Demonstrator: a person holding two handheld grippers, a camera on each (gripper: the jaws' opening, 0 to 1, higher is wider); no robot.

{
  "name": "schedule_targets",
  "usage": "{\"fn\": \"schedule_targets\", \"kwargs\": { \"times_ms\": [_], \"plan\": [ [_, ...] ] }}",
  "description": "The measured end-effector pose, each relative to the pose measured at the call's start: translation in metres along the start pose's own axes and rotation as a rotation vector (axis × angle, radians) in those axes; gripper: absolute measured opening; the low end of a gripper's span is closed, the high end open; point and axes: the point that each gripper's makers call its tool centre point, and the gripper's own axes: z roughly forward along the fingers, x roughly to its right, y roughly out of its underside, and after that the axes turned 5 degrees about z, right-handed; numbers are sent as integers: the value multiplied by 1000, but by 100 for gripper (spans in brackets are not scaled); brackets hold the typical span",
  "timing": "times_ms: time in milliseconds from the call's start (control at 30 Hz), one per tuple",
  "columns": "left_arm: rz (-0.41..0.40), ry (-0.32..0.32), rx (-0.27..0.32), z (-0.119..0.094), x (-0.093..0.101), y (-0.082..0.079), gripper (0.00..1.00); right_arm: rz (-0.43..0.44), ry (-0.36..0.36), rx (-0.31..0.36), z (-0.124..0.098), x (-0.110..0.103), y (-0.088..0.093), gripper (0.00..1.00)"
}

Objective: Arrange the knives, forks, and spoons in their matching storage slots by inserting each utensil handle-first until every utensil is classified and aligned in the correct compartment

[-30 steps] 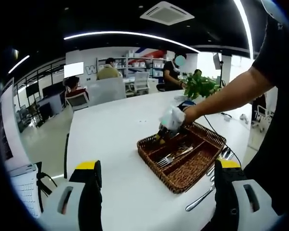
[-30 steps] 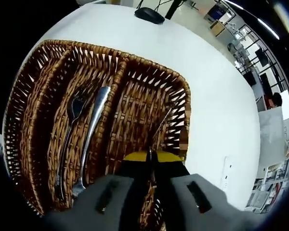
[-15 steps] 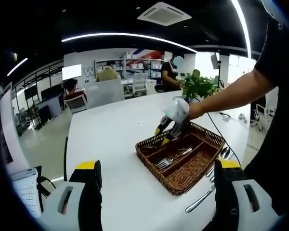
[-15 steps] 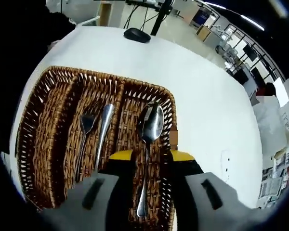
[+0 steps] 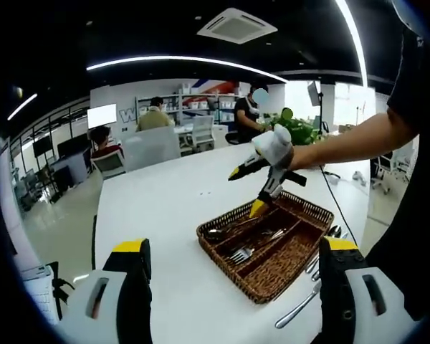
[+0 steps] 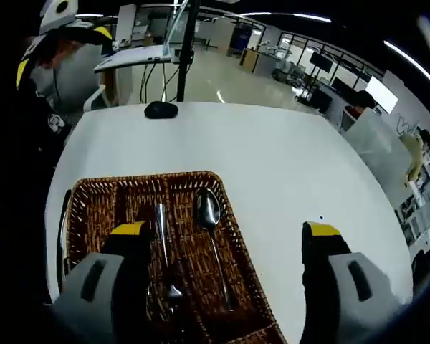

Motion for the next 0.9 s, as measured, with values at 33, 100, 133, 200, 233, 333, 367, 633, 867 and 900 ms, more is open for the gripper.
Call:
{"fn": "schedule_targets", "kwargs": {
  "times_ms": [33,100,133,200,233,333,367,633,867,900],
  "plan": [
    [-1,0,2,1,0,0,99,34,13,12,-6,1,-1,96],
    [-3,0,10,4,1,-2,99,103,14,37,-20,-3,-1,93],
    [-5,-1,13,6,1,-2,99,119,26,52,-25,-2,-1,95],
    [-7,-2,18,10,0,-1,99,162,71,89,-43,0,0,100],
    [-2,-6,17,12,0,-1,99,175,89,105,-50,2,0,100],
    [2,-10,14,14,1,-2,99,246,141,146,-76,3,7,100],
    [1,-12,14,15,1,-2,99,253,143,150,-79,2,8,100],
    [13,-28,11,20,3,-2,99,333,324,272,-145,1,35,100],
    [19,-45,16,22,11,-1,99,432,370,287,-181,-10,65,100],
    [19,-45,19,22,14,-1,99,440,372,300,-188,-14,68,100]
  ]
}}
